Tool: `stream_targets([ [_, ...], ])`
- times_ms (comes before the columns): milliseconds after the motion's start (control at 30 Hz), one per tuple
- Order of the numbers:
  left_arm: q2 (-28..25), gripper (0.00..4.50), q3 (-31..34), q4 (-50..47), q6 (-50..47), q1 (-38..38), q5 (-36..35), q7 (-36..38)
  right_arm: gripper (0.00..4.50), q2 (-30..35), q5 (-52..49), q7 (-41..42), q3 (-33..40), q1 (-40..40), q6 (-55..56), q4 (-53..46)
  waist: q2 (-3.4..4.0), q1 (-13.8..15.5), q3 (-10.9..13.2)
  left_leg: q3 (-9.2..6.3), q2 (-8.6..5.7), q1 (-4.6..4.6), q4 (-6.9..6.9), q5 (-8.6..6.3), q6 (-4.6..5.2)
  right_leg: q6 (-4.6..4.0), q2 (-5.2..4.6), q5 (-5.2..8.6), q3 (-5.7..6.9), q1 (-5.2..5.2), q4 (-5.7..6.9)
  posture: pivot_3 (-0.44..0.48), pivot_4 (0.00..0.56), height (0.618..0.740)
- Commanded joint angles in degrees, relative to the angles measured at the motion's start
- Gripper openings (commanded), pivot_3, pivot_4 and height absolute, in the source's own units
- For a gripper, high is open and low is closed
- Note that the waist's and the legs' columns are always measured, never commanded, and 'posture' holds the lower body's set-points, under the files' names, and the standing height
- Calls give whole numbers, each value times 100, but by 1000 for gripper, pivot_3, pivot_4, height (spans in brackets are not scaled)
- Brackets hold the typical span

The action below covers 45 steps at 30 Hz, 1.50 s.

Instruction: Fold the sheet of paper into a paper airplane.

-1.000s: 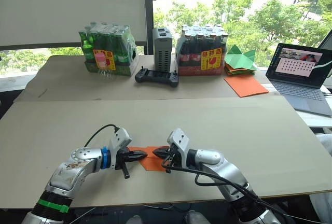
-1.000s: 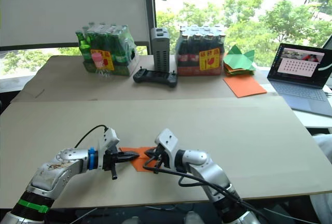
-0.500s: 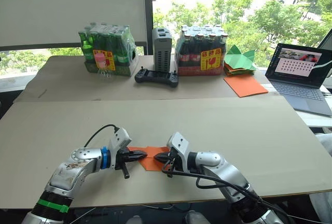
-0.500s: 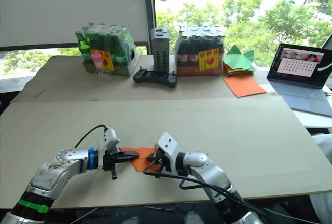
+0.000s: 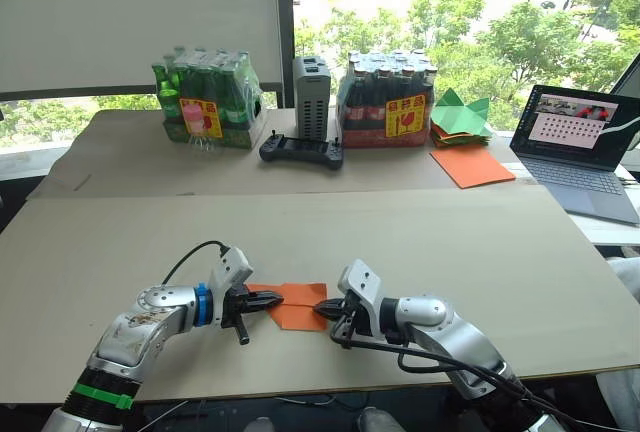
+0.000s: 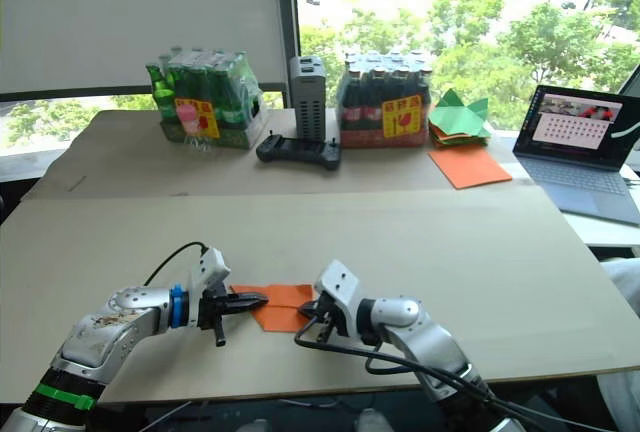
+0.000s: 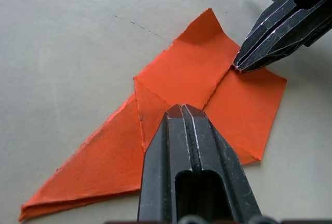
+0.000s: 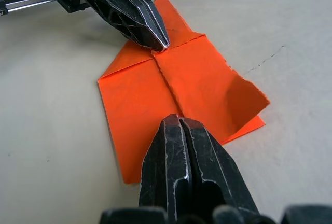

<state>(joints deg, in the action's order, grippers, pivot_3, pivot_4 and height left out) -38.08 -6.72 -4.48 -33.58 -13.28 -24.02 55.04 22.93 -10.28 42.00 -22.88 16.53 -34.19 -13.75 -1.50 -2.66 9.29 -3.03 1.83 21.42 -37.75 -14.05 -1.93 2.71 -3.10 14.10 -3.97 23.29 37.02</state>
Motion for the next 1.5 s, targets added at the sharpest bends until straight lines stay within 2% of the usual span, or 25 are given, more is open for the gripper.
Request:
stream_targets([
  [33,-108,0,-51,239,-52,66,243,-48,31,147,95,-5,-19,-151,-197,211,0,1,0,1,0,-18,1,-6,9,5,0,10,0,-19,-2,0,150,740],
  [333,-150,0,-22,290,-4,96,247,-54,31,-11,-252,146,171,-42,-225,75,0,-1,0,1,0,-23,1,-8,11,3,-1,14,0,-22,0,0,150,740],
  [433,-185,0,10,257,-7,136,226,-51,31,-53,-638,330,441,31,-283,-88,0,-2,0,1,0,-21,2,-8,12,3,-1,14,0,-20,0,0,150,740],
  [533,-215,0,37,208,-8,199,214,-49,31,-305,-1445,459,1048,234,-530,-295,1,-19,2,1,1,-16,2,-8,12,3,0,14,-1,-15,0,0,150,740],
  [667,-220,0,54,173,-20,237,208,-51,31,-475,-1765,341,1359,409,-654,-325,2,-21,3,0,5,-17,3,-8,12,2,2,14,-1,-14,1,0,150,740],
  [900,-187,0,99,119,-41,274,185,-89,31,-412,-1452,193,1170,450,-466,-73,3,-15,3,1,4,-15,7,-8,12,1,1,14,0,-12,-1,0,150,740],
  [1200,-16,0,657,-339,-807,-162,-622,-163,31,-518,-1360,164,1105,405,-307,276,0,-4,13,0,3,3,7,-8,12,1,1,14,0,4,-1,0,150,740],
  [1367,-75,0,843,-701,-1167,-138,-964,-147,31,-508,-1329,187,1088,409,-247,353,0,3,13,-1,1,88,0,-7,12,-42,0,-13,0,91,11,0,150,740],
  [1500,-162,0,1113,-956,-1397,-50,-1245,-165,31,-510,-1357,183,1113,404,-246,346,-1,-1,14,-2,2,90,1,-8,12,-43,0,-14,1,93,10,0,150,740],
])
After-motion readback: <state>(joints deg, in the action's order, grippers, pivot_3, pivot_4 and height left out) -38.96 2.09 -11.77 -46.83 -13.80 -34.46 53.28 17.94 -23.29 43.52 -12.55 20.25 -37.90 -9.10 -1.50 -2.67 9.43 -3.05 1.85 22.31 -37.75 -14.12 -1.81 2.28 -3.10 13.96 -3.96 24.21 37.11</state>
